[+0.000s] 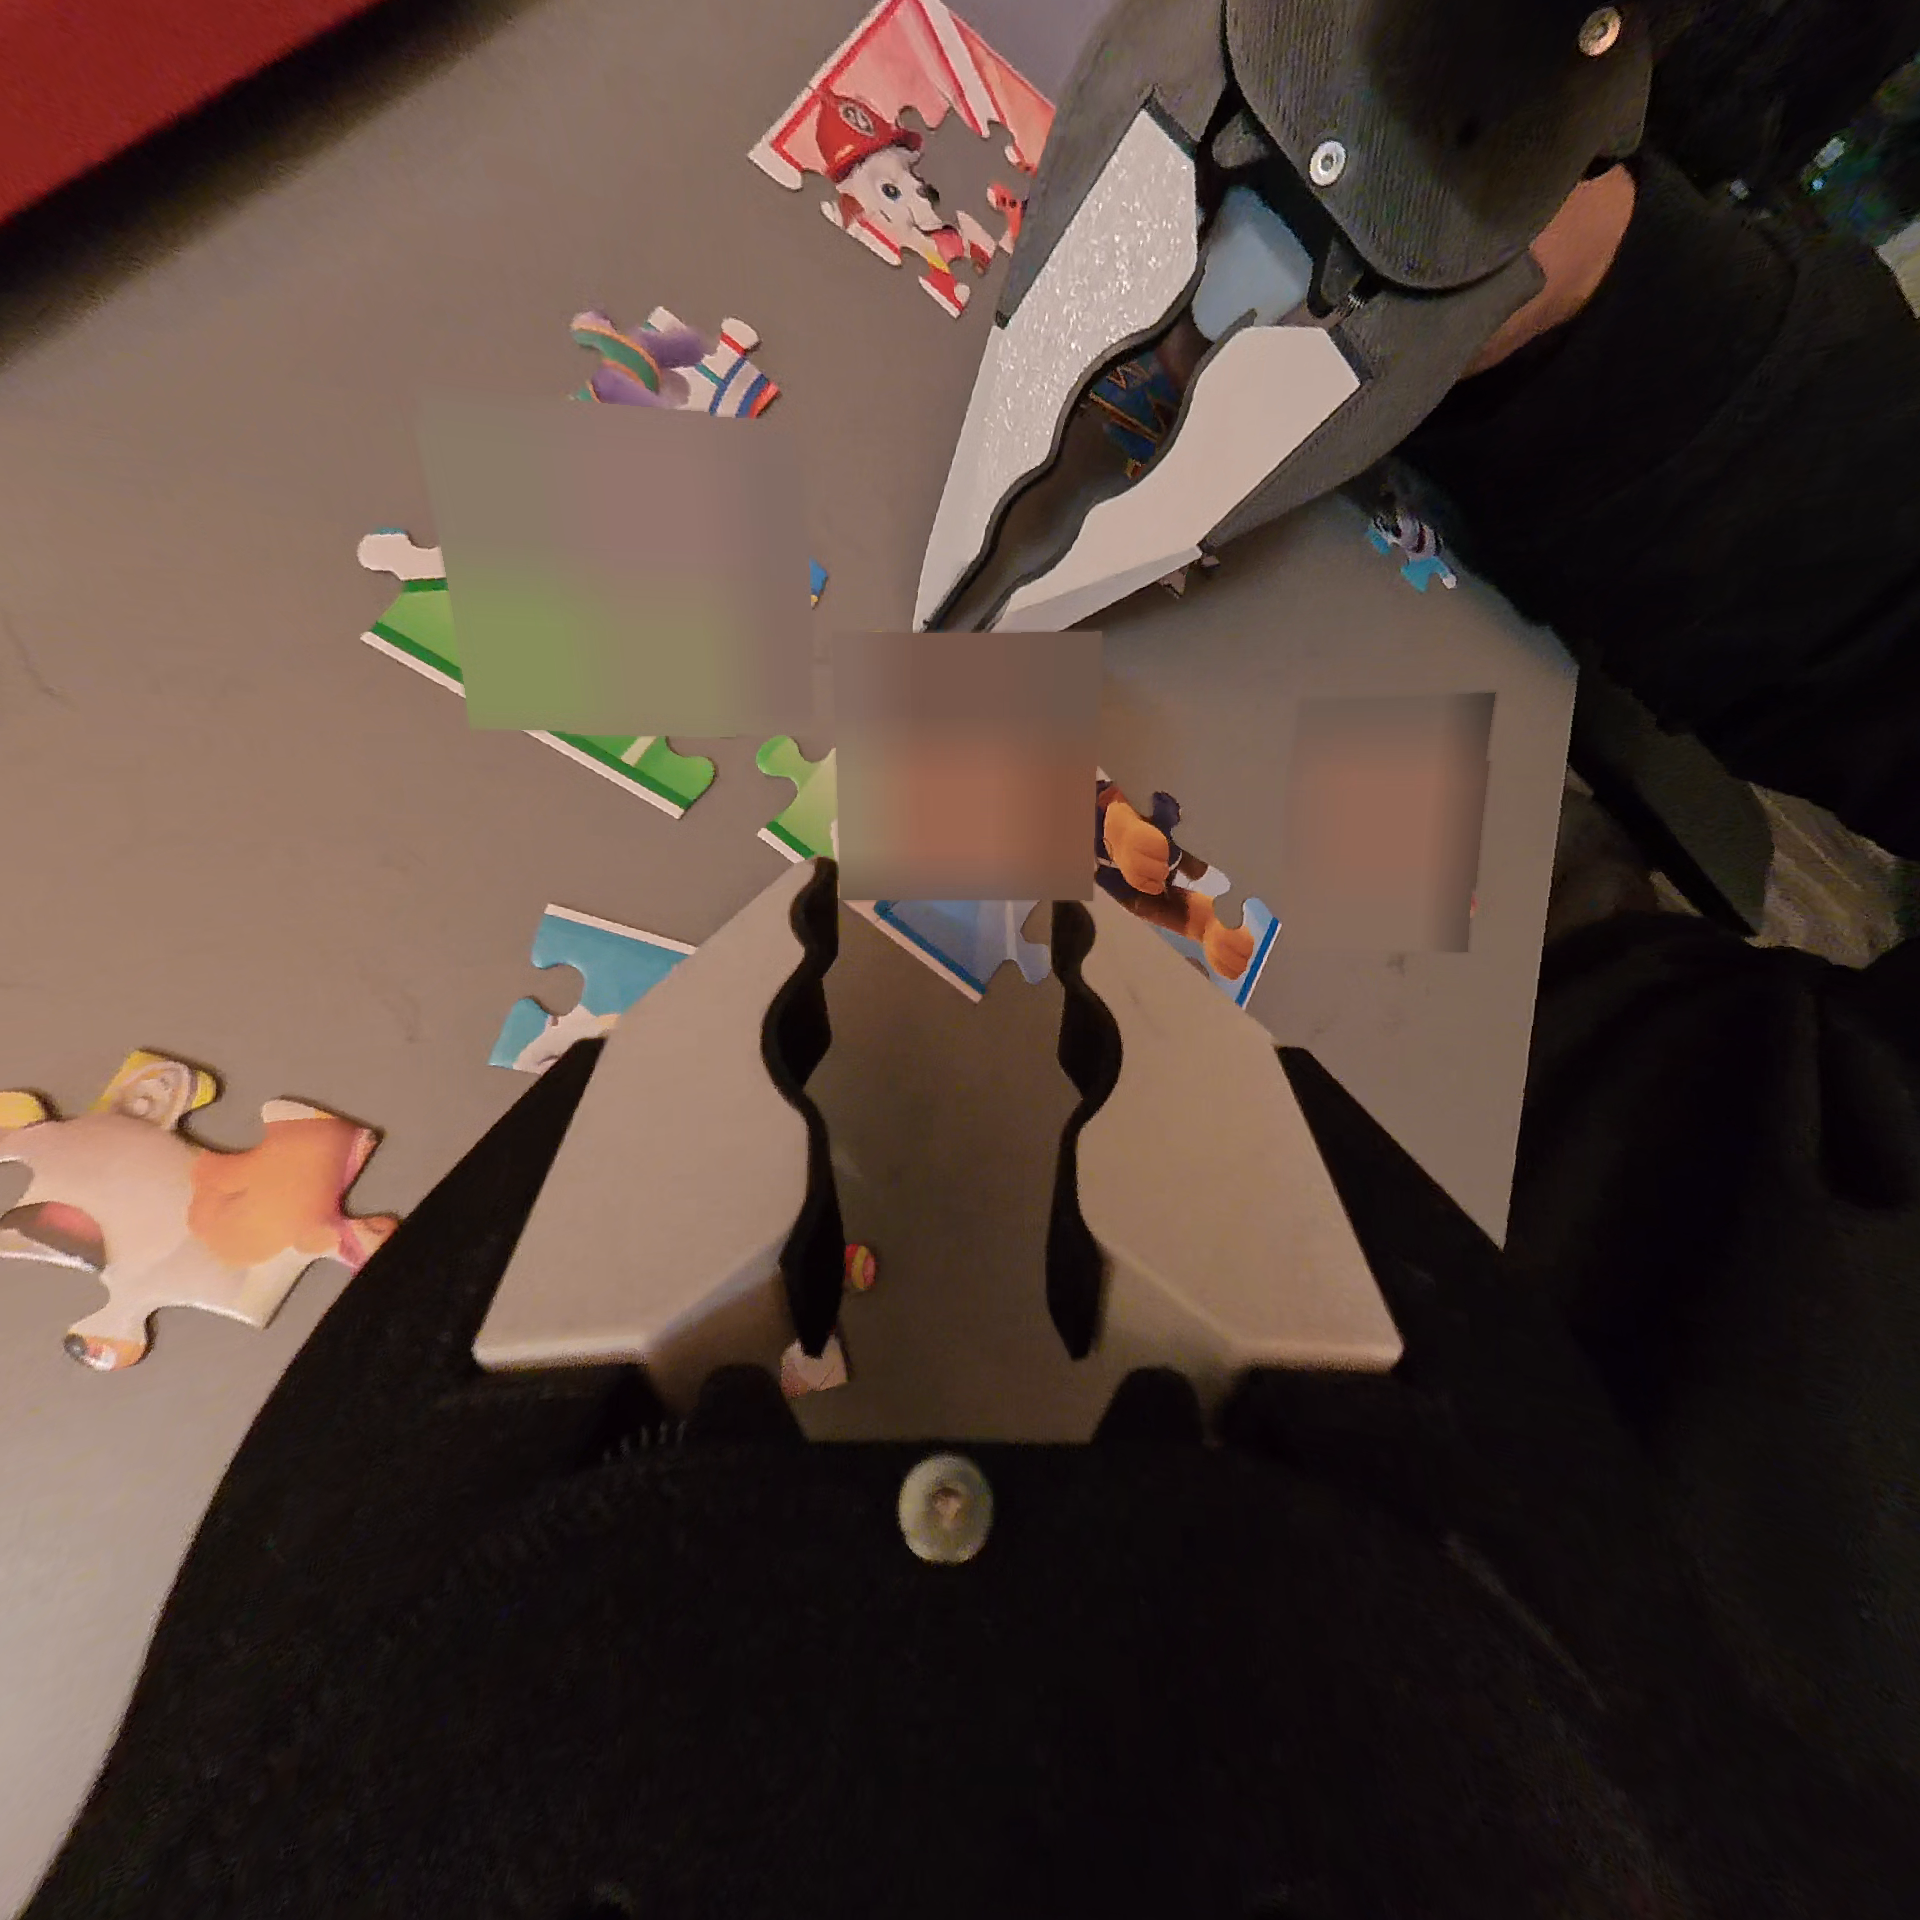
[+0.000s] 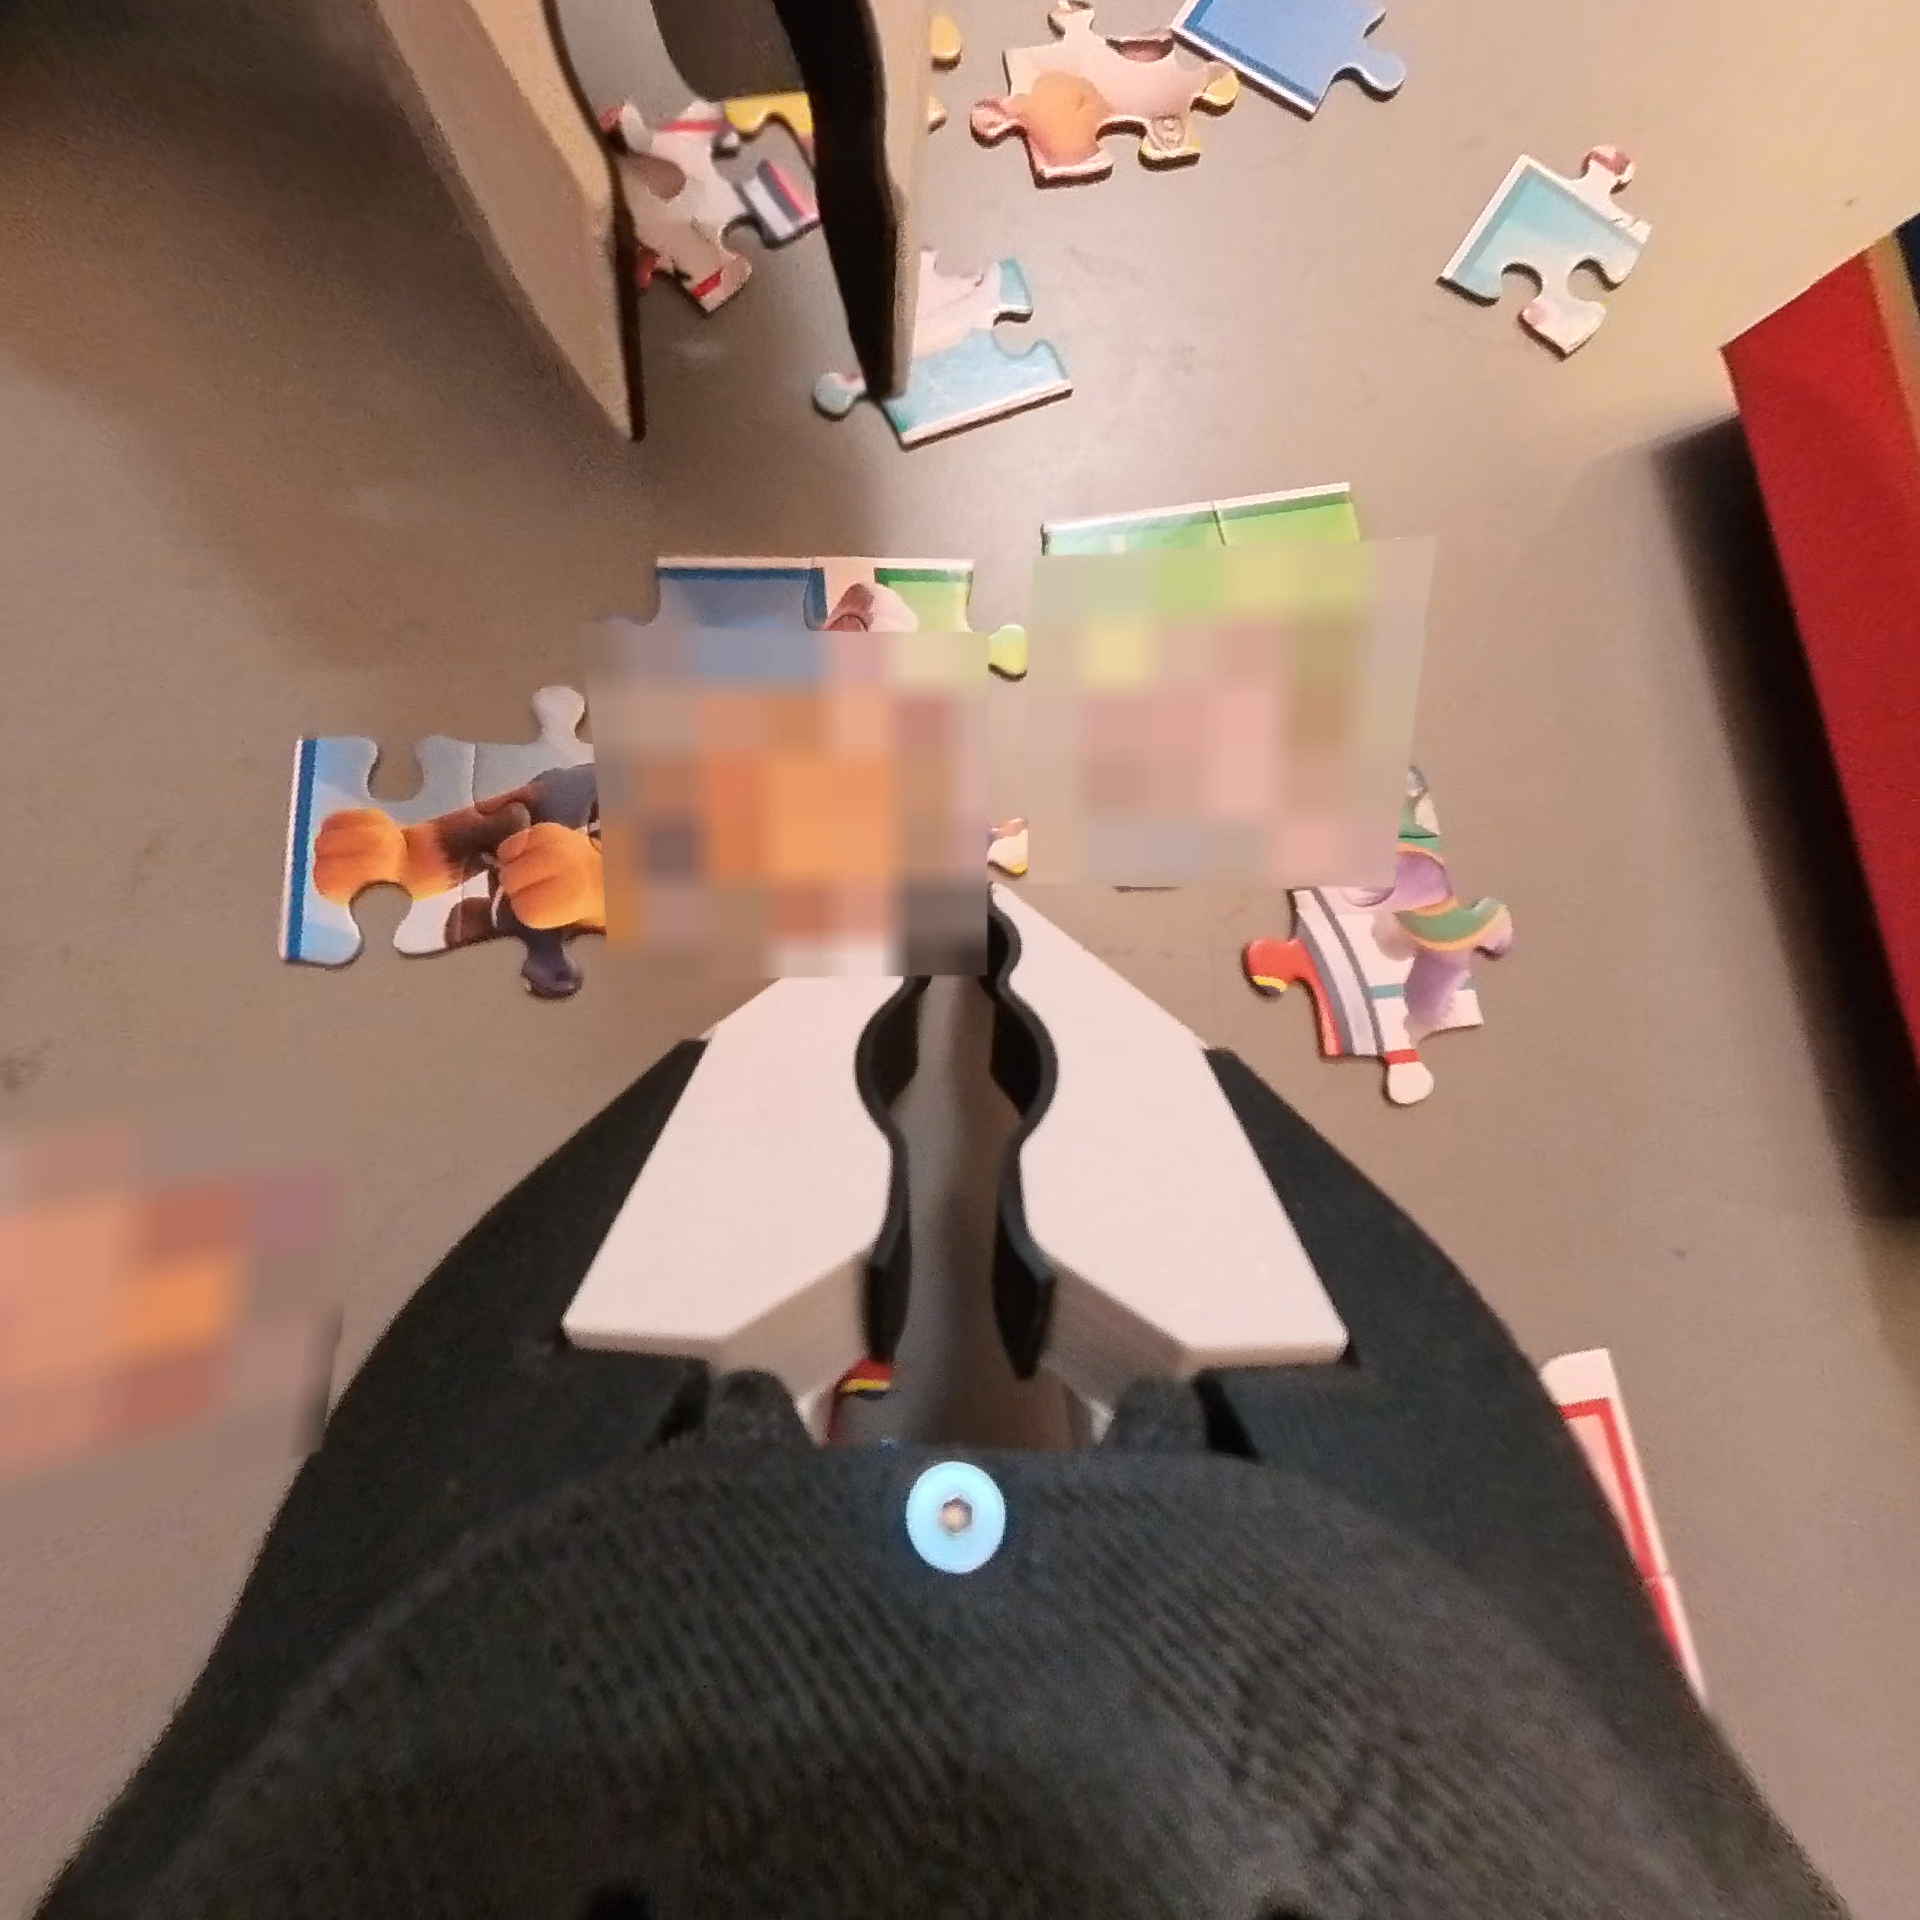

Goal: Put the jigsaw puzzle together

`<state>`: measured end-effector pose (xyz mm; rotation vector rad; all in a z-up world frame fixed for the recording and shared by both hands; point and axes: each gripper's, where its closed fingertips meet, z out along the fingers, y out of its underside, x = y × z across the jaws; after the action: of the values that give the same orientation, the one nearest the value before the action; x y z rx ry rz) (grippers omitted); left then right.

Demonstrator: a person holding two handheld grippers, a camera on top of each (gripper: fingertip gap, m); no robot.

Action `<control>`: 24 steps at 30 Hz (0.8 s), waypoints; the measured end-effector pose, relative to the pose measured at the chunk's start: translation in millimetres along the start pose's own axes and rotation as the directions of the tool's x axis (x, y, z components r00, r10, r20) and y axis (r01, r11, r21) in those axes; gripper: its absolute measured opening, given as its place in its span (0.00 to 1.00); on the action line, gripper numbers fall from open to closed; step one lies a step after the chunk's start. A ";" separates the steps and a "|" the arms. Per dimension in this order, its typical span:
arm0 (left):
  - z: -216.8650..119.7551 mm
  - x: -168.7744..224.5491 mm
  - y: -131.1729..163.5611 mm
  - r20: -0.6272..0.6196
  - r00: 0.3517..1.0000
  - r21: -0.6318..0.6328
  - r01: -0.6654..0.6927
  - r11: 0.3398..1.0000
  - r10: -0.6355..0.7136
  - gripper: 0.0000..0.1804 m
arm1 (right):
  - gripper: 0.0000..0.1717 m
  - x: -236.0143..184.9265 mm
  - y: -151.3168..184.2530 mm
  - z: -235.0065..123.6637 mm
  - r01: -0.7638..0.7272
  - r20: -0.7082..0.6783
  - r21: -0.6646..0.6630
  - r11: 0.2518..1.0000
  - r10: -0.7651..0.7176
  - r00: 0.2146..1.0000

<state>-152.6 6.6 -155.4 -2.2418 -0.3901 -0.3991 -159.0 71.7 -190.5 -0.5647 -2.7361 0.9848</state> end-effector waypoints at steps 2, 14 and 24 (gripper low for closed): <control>-0.7 -2.3 -0.2 0.005 1.000 0.006 0.006 1.000 -0.006 0.22 | 0.03 2.0 -1.8 -0.7 0.008 -0.001 0.004 1.000 -0.008 1.000; 7.6 -8.8 10.8 0.014 1.000 -0.045 0.023 0.999 -0.022 0.23 | 0.12 7.0 0.5 1.4 0.004 0.037 -0.019 1.000 -0.003 0.999; 9.8 -8.6 11.8 0.006 1.000 -0.048 0.026 0.999 -0.026 0.22 | 0.03 0.3 -0.8 2.8 0.029 0.071 -0.011 1.000 -0.028 0.997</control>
<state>-154.1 5.5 -172.9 -2.2872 -0.4166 -0.4201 -160.3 69.6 -192.1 -0.5008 -2.8061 1.0007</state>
